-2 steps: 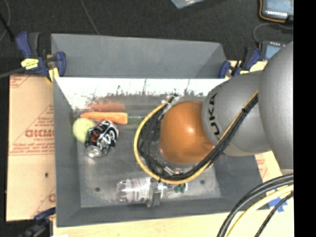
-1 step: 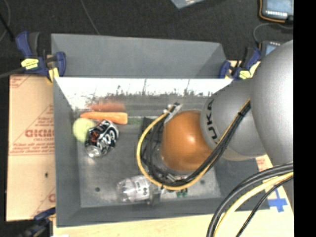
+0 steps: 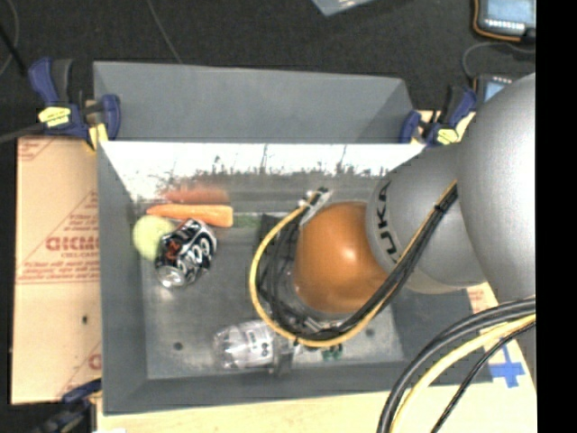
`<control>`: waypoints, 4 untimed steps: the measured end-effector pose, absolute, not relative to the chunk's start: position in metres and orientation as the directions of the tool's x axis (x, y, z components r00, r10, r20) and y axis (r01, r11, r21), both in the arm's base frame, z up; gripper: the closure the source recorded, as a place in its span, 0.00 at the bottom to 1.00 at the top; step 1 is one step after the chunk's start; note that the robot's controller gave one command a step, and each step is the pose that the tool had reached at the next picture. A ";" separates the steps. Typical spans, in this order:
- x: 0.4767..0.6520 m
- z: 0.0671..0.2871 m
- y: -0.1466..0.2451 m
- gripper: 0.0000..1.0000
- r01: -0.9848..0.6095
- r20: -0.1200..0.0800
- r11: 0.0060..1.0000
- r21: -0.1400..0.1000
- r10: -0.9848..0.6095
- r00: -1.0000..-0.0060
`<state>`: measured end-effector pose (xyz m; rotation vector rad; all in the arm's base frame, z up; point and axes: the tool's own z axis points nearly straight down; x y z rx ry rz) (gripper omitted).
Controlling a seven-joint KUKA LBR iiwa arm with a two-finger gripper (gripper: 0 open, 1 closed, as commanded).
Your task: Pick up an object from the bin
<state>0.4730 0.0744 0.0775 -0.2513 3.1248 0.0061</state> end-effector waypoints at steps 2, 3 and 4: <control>0.553 0.070 0.111 1.00 -0.331 -0.010 0.944 0.003 -0.331 -0.943; 0.553 0.110 0.113 1.00 -0.332 -0.001 0.943 0.003 -0.332 -0.943; 0.556 0.228 0.106 1.00 -0.373 -0.013 0.928 0.003 -0.373 -0.928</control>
Offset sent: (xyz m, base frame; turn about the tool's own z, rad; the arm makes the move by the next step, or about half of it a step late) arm 0.0000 0.0000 0.0000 0.0000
